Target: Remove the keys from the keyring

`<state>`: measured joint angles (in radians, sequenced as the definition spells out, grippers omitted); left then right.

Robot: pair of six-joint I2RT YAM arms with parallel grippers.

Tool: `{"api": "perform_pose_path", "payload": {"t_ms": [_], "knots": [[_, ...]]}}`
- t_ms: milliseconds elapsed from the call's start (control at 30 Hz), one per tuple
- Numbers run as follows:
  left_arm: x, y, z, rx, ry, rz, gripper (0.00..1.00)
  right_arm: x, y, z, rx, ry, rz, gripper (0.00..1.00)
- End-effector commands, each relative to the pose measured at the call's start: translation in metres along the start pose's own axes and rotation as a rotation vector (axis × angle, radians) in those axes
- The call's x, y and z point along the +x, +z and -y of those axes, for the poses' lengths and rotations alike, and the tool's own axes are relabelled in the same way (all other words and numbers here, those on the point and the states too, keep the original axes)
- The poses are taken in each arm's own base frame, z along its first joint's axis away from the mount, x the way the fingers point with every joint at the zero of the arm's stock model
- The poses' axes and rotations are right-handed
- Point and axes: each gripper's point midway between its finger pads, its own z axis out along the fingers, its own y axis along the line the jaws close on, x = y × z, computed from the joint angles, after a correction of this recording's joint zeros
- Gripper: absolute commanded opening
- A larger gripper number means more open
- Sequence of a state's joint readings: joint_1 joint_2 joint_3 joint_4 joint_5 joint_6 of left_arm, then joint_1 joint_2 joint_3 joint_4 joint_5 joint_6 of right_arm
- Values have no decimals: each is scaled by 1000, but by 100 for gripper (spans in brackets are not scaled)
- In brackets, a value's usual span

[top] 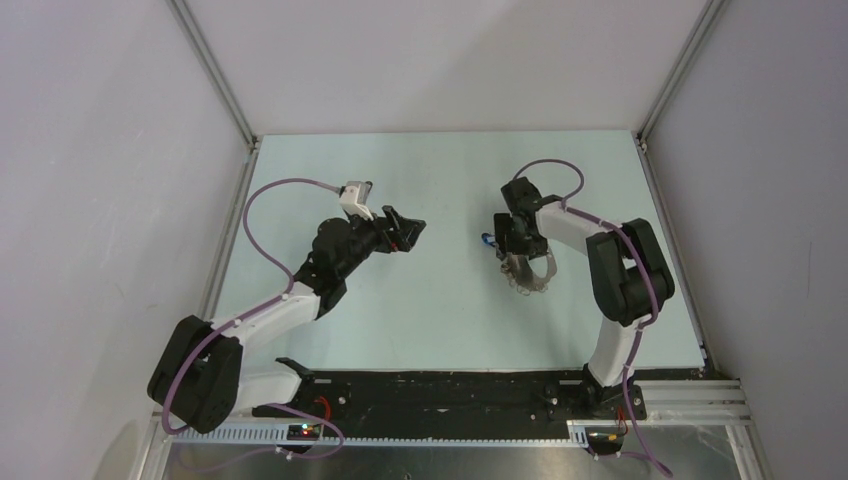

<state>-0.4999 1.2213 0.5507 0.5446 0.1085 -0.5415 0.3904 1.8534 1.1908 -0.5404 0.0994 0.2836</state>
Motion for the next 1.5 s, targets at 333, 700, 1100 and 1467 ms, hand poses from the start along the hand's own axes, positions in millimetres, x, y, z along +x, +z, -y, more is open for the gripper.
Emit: {"api": "perform_pose_path", "payload": {"t_ms": [333, 700, 1100, 1467], "knots": [[-19, 0, 14, 48, 28, 54, 94, -15, -29, 1, 158, -122, 125, 31], [-26, -7, 13, 39, 40, 88, 93, -63, -134, -21, 216, -268, 491, 31], [-41, -26, 40, 214, 99, 234, 95, -83, -244, -87, -60, -557, 832, 30], [-34, -44, 97, 586, 176, 349, 83, -48, -291, -128, -223, -819, 920, 29]]}}
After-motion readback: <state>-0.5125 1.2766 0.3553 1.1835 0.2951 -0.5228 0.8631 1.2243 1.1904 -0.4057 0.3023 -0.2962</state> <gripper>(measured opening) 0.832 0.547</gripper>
